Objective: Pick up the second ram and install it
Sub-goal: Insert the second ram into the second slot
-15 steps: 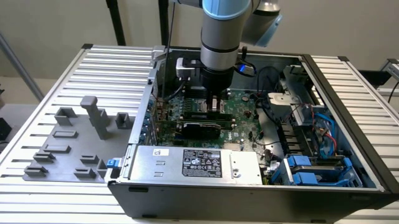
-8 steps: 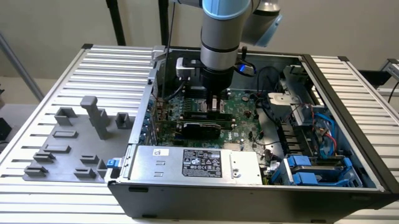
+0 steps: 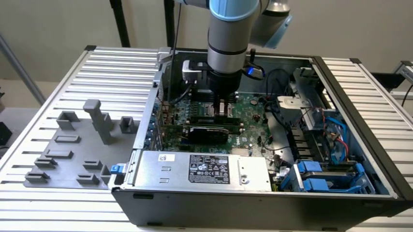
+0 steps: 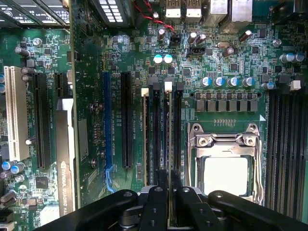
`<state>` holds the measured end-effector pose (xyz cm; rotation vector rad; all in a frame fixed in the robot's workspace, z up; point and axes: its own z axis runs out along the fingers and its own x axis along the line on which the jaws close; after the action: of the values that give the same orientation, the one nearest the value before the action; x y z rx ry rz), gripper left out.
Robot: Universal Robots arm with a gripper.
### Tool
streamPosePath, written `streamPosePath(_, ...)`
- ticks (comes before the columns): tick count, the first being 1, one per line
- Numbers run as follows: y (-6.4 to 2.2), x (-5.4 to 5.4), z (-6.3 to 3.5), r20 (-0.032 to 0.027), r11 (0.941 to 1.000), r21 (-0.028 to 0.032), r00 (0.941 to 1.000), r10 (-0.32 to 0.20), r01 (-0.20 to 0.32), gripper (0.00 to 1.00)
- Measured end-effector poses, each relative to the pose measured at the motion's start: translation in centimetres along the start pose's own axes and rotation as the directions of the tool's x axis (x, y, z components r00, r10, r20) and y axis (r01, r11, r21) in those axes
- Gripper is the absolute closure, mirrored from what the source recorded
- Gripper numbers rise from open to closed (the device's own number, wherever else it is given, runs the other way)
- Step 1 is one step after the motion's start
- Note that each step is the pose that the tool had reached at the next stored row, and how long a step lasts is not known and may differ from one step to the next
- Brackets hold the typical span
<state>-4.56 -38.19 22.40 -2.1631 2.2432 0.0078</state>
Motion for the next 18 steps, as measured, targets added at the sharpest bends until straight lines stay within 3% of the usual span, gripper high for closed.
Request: streamPosePath(18,0.01,-0.1,0.2,0.0002,1.0,0.0001,1.0,0.0,0.0,0.87)
